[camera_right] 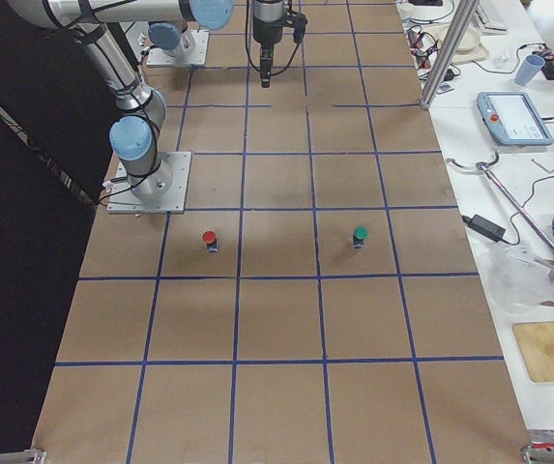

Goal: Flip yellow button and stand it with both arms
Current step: 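Move the left gripper down toward the yellow button lying on its side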

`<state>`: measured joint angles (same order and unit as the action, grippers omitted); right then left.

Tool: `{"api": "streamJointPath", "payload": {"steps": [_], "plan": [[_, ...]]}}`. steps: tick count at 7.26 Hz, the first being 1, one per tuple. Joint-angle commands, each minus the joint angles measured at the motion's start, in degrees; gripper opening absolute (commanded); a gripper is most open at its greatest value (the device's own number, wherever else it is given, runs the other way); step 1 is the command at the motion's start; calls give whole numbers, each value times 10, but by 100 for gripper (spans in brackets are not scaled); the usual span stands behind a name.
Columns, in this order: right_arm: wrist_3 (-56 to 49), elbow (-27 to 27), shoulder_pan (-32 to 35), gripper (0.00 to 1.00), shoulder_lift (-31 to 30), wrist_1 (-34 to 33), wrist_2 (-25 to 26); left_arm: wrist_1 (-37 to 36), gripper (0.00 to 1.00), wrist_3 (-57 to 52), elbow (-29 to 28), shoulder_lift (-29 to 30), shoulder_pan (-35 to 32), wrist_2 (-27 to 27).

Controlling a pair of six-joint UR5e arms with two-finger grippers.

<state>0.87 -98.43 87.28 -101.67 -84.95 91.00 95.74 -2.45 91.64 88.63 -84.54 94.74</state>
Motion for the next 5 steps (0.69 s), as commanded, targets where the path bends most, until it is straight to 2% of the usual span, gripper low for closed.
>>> {"api": "streamJointPath", "payload": {"steps": [1, 3, 5], "plan": [[-1, 0, 0, 100, 2, -3, 1, -28, 96, -15, 48, 4, 92, -1], [-6, 3, -2, 100, 3, 0, 8, -143, 99, -16, 114, 16, 162, 2], [-7, 2, -4, 100, 1, -4, 1, -246, 99, -96, 196, 29, 246, 1]]}}
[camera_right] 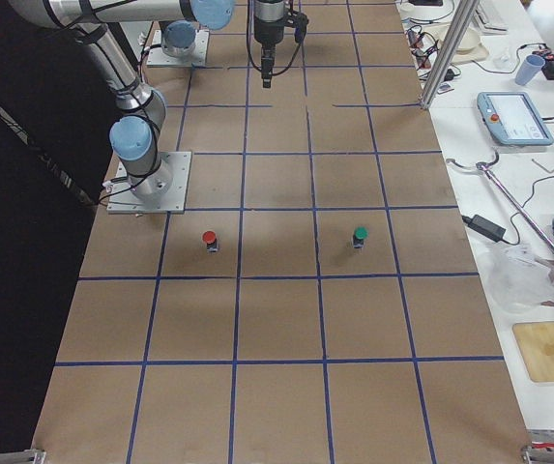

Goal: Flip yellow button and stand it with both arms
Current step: 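Move the left gripper down toward the yellow button lying on its side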

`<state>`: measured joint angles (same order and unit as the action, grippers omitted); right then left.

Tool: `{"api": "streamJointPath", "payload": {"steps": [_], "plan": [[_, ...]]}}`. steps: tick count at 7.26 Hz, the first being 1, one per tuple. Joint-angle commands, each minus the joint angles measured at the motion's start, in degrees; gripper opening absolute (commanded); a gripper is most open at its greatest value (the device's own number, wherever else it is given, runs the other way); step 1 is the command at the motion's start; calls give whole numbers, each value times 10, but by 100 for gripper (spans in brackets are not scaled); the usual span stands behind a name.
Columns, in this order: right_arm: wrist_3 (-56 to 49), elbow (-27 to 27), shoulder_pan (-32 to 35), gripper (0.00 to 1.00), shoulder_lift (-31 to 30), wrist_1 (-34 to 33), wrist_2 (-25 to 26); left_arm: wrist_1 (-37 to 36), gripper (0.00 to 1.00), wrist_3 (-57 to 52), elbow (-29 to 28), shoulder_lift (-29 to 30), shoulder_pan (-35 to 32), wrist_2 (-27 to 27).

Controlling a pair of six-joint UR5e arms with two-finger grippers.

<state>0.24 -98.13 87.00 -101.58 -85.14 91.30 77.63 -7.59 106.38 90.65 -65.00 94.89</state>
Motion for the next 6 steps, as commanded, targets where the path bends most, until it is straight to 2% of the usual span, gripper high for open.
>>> {"api": "streamJointPath", "payload": {"steps": [1, 3, 5, 6], "plan": [[7, 0, -1, 100, -2, 2, 0, -121, 99, -60, 73, 31, 95, -1], [7, -1, -1, 100, -3, 2, 5, -136, 99, -142, 74, 86, 152, -5], [8, -1, -2, 100, -4, 0, 7, -210, 99, -187, 80, 117, 158, -5], [8, -1, -2, 100, -4, -3, 6, -215, 99, -212, 80, 124, 158, -7]]}}
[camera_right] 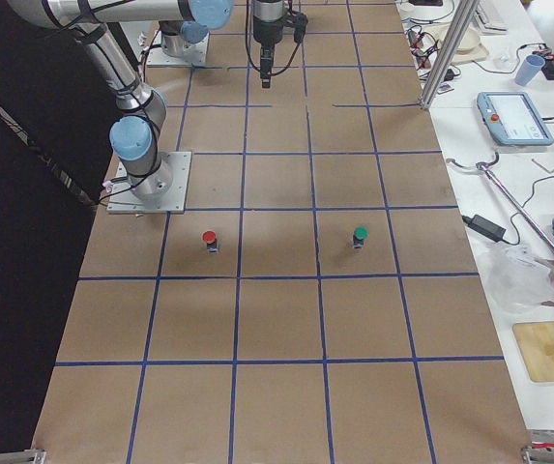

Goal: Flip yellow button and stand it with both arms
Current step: 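Close the left gripper on the yellow button's body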

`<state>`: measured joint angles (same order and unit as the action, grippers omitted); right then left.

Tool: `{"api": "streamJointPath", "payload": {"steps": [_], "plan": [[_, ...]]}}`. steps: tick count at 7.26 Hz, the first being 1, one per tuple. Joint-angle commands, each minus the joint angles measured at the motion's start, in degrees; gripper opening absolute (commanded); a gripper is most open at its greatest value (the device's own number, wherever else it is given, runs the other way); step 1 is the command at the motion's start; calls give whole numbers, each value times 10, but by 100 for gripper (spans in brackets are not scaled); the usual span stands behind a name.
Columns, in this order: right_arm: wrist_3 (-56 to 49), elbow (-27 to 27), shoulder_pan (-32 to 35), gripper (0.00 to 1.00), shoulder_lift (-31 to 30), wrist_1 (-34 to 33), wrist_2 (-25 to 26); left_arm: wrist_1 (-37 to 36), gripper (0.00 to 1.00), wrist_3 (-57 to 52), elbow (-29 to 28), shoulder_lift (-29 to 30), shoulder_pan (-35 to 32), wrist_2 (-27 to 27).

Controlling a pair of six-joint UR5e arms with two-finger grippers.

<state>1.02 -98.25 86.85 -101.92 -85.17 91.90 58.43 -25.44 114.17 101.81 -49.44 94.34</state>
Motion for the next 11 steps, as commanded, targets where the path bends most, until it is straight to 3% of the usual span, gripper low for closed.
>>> {"api": "streamJointPath", "payload": {"steps": [1, 5, 7, 9, 11], "plan": [[0, 0, 0, 100, -1, -3, 1, -23, 98, -34, 4, 20, 2, -6], [0, -2, -2, 100, -4, -4, 2, -19, 93, -10, 5, 25, 2, -10], [-1, -4, -2, 100, -3, -5, 2, -16, 74, -8, 11, 25, 2, -8], [-1, -4, -2, 100, -3, -5, 2, -16, 31, -11, 11, 23, 2, -10], [1, -4, -2, 100, -3, -6, 2, -13, 12, -15, 1, 11, 2, -10]]}}
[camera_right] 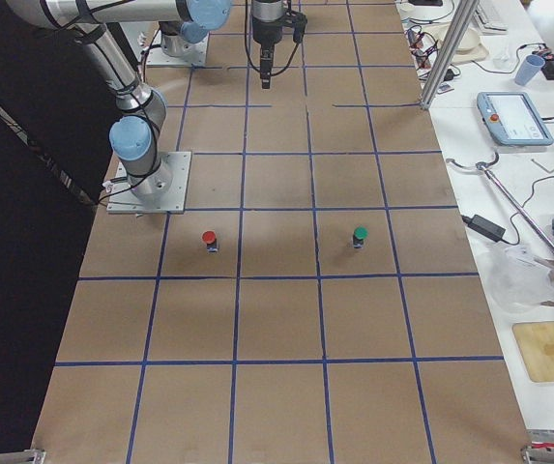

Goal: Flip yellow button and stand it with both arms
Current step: 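Lift the yellow button and carry it toward the right gripper while the right arm approaches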

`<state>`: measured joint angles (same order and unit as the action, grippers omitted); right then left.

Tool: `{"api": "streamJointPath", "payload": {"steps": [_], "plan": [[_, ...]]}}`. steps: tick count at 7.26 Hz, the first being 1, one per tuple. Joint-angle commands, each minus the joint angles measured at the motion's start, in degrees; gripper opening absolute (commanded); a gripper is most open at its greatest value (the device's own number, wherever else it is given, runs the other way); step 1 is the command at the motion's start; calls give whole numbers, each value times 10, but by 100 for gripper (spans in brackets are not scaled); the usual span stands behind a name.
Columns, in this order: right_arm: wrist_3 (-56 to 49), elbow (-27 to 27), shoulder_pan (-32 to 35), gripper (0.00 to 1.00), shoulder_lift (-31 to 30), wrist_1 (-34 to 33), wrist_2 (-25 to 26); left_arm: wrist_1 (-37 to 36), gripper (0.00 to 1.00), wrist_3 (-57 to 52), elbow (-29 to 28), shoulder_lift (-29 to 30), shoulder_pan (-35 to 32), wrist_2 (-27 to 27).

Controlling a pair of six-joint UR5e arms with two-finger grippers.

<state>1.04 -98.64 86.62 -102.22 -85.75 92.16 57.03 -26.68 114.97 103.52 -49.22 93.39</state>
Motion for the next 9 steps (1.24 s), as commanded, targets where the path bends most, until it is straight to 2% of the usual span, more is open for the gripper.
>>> {"api": "streamJointPath", "payload": {"steps": [1, 2, 3, 5, 6, 7, 8, 9], "plan": [[1, -1, 0, 100, 0, 0, 0, 2, 8, -6, -14, -12, -1, -17], [1, -1, 0, 100, 0, 0, 0, 50, 8, -5, -32, -33, -9, -44], [0, -1, 0, 100, 1, -1, -8, 131, 8, 5, -56, -53, -17, -90], [2, -1, 0, 100, 1, -2, -12, 267, 8, 3, -97, -77, -86, -193], [53, 2, 0, 100, 12, 2, -13, 313, 8, -12, -123, -82, -117, -257], [129, 12, 0, 100, 23, 6, -61, 373, 8, -13, -135, -101, -160, -307], [213, 14, -1, 100, 28, 7, -132, 404, 8, -14, -136, -114, -190, -366], [297, 19, -3, 100, 37, 8, -174, 427, 8, -21, -136, -128, -212, -437]]}}
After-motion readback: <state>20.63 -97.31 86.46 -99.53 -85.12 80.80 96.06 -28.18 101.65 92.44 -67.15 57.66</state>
